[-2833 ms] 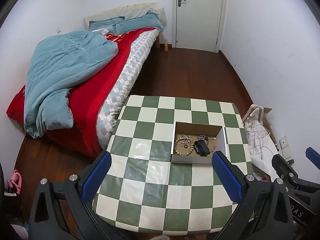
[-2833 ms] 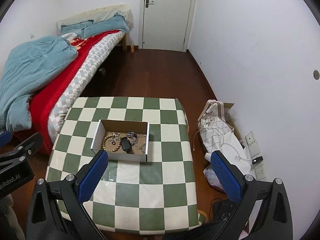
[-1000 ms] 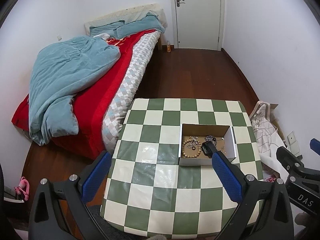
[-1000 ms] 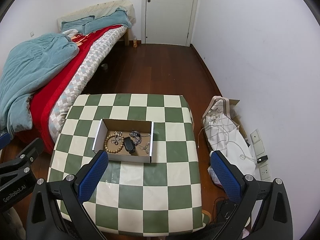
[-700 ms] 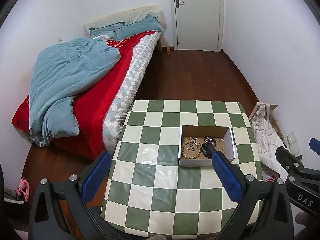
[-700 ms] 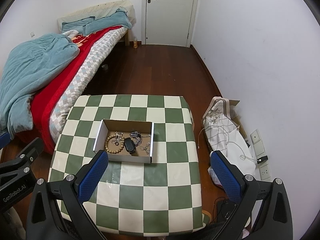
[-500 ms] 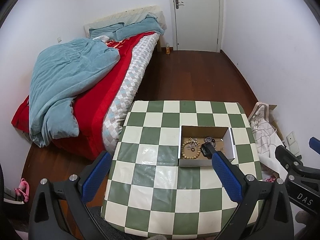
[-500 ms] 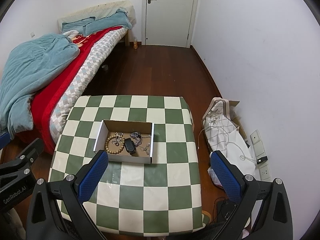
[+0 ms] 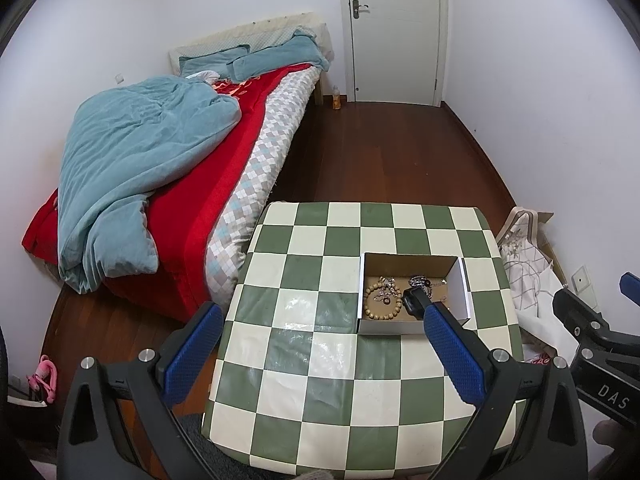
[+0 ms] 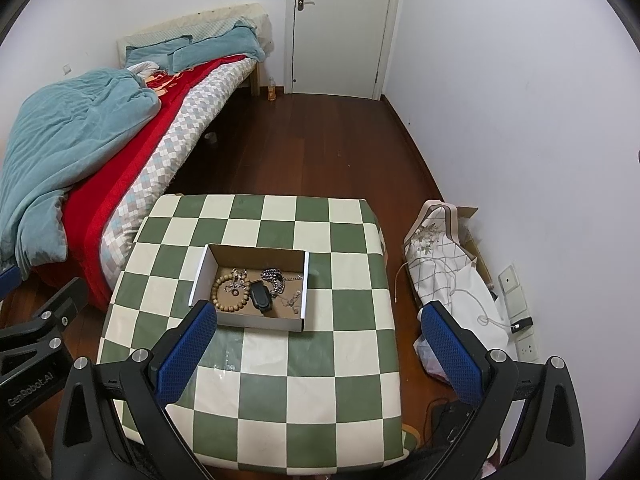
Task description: Organize jewelry
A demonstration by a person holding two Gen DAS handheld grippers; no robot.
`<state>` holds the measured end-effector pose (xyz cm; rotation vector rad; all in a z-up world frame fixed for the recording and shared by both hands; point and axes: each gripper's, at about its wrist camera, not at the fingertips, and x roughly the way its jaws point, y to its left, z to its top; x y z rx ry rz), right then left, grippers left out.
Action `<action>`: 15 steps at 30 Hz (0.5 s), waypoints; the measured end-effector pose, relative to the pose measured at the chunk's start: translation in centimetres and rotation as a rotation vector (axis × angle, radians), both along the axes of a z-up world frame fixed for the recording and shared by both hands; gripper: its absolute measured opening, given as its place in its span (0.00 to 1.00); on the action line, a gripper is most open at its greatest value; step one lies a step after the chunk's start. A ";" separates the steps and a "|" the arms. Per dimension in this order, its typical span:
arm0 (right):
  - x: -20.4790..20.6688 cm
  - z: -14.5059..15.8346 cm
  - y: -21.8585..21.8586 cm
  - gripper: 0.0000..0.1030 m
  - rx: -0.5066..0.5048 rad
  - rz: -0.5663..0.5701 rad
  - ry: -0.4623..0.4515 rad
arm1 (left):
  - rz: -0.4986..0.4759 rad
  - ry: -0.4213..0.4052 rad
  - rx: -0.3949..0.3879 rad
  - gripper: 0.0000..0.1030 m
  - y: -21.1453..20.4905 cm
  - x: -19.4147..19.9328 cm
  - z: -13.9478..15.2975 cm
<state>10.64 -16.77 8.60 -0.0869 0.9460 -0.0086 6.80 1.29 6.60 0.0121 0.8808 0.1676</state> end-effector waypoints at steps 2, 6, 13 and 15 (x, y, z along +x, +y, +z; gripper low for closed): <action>0.1 0.1 0.0 1.00 0.000 0.001 0.002 | 0.001 0.000 0.001 1.00 0.0 0.0 0.0; 0.1 0.1 0.0 1.00 0.001 -0.001 0.003 | 0.005 0.003 -0.001 1.00 0.1 0.0 -0.1; 0.0 0.1 0.0 1.00 0.000 0.000 0.002 | 0.010 0.001 0.000 1.00 0.3 -0.2 -0.2; 0.0 0.1 0.0 1.00 0.001 -0.001 0.003 | 0.006 0.004 -0.002 1.00 0.2 -0.1 -0.3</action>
